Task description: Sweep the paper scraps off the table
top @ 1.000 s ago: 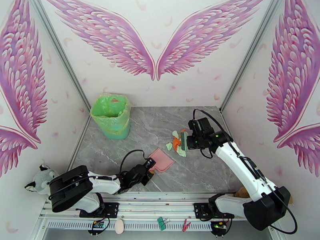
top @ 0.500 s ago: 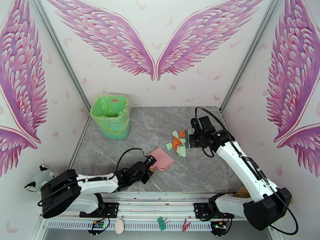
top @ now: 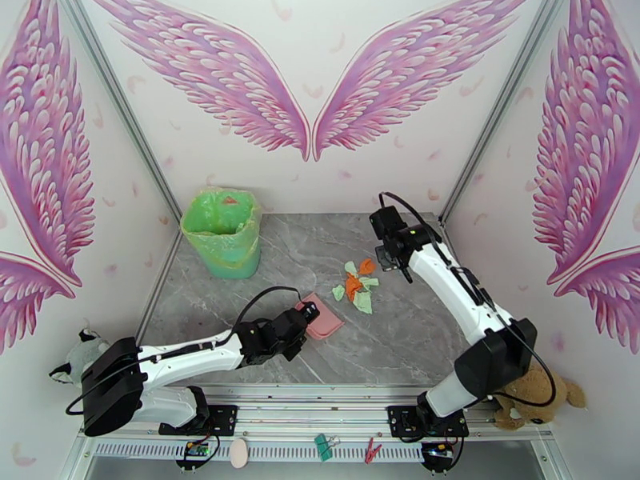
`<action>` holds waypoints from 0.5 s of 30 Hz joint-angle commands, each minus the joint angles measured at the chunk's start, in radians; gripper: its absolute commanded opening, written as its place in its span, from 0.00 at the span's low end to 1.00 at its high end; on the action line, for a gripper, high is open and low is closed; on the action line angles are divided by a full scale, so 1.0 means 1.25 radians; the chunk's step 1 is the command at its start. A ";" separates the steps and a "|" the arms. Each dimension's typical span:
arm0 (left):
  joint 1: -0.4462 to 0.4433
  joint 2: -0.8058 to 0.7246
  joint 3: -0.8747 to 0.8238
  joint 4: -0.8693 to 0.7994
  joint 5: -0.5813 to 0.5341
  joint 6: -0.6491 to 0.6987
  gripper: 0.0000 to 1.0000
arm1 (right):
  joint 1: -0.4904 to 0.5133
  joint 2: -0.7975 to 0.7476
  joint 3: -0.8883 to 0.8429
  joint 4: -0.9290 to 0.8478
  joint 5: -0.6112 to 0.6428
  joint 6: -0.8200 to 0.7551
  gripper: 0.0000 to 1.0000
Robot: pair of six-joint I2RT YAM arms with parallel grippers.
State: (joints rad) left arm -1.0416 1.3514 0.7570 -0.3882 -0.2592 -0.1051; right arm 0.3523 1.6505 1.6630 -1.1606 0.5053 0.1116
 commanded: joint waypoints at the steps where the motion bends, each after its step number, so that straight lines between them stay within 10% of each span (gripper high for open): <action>1: -0.002 0.024 0.047 -0.054 0.009 0.021 0.00 | -0.005 0.087 0.111 -0.018 0.076 -0.074 0.00; 15: -0.003 0.107 0.075 -0.019 0.027 0.028 0.00 | 0.004 0.380 0.273 0.020 0.024 -0.251 0.00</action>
State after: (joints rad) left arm -1.0416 1.4776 0.8330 -0.4107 -0.2432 -0.0834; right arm 0.3523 2.1273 1.9594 -1.1542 0.5457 -0.1543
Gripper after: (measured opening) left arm 0.284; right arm 0.129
